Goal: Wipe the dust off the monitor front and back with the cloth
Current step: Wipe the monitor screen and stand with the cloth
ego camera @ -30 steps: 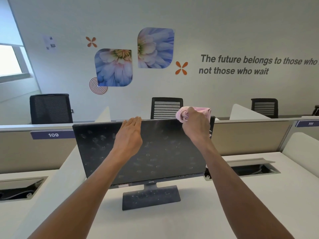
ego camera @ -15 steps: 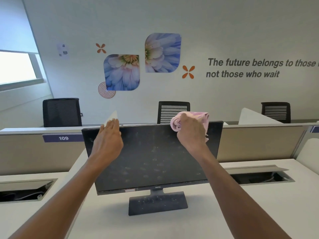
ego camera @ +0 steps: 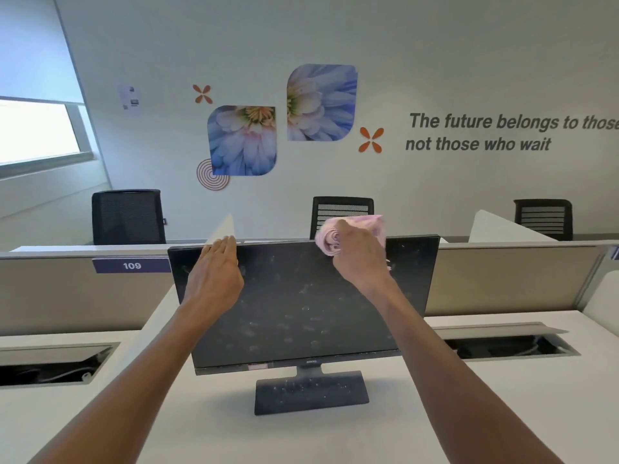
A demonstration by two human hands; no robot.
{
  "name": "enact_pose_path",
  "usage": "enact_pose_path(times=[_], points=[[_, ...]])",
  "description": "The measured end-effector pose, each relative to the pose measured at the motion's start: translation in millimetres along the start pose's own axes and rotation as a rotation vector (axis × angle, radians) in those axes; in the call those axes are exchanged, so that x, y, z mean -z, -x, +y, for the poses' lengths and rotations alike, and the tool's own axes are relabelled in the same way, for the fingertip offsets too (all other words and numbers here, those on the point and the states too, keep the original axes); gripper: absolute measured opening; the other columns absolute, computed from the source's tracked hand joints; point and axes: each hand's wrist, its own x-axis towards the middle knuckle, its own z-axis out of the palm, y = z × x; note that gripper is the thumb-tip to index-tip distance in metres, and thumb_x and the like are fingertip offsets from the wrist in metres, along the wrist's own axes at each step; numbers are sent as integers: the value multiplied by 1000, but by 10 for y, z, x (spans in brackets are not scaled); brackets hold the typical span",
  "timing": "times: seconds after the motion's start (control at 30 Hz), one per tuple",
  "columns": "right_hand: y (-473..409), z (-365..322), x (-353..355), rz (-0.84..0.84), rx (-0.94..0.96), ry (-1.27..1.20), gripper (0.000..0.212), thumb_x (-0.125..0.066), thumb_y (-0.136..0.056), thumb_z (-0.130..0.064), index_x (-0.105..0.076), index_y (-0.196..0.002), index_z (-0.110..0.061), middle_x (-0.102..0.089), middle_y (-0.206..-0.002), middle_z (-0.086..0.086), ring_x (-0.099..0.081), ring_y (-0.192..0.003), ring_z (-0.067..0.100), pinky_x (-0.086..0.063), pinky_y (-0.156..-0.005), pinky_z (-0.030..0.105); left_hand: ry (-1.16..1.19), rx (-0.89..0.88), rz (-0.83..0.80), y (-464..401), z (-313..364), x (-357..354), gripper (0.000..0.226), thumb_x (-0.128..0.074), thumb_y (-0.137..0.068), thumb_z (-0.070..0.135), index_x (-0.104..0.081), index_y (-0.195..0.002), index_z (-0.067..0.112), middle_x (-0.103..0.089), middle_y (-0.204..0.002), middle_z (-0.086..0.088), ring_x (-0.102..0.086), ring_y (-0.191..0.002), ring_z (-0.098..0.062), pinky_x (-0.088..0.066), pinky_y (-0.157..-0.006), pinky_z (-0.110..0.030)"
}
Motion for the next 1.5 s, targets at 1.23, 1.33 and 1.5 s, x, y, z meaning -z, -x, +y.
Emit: enact_pose_path(times=[1.23,1.33,1.5], points=[[-48,-644,-238,49,51,44,27,-48,-78,-8,-66,-94,-19,-67,-84,-2,-60,-88,23,-44,-89,40,-52,-69,-4,-21,-109,-57,55,-40,-101,14,-25,-151,0,-34,-155,-16,-30,-145,-29,-21,-121,-39],[-25,-592,-250,50,-170,212,18,-54,-81,-9,-59,-96,-17,-65,-80,1,-62,-80,27,-39,-96,48,-54,-71,-3,-29,-134,-67,55,-38,-100,14,-24,-151,-1,-33,-156,-17,-29,-145,-29,-20,-121,-39],[-34,-683,-254,-59,99,8,33,-50,-81,-4,-59,-112,-12,-66,-99,2,-61,-84,27,-48,-84,38,-42,-69,12,-35,-120,-84,55,-41,-100,14,-25,-150,-1,-35,-155,-17,-29,-145,-29,-20,-121,-38]])
